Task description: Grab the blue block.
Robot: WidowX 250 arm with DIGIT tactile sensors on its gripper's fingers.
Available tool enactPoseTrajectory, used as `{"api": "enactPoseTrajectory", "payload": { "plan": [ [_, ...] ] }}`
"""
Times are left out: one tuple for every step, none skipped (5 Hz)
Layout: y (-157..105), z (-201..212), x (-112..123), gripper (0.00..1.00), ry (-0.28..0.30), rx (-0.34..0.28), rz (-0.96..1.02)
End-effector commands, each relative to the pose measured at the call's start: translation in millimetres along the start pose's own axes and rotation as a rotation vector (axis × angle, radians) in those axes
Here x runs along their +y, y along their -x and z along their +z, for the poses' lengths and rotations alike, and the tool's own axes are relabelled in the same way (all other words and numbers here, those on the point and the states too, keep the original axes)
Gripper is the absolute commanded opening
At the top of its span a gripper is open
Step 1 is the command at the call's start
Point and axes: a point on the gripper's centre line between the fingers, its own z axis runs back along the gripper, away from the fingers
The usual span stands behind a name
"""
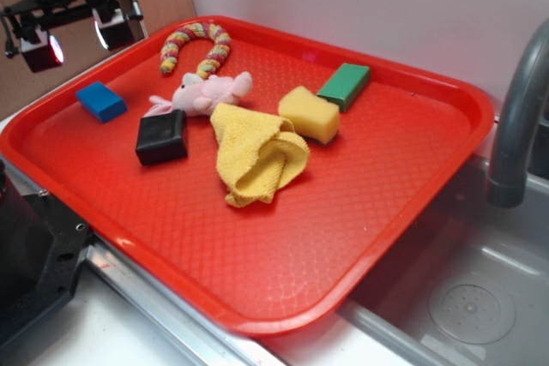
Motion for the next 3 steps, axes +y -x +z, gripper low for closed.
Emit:
{"api": "enactPoseTrajectory", "payload": {
  "plan": [
    [3,-26,8,1.00,-0.069,0.020,0.023],
    [7,-35,14,1.00,-0.116,0.035,0.025],
    [12,-43,21,1.00,-0.122,0.057,0.004]
  ]
}}
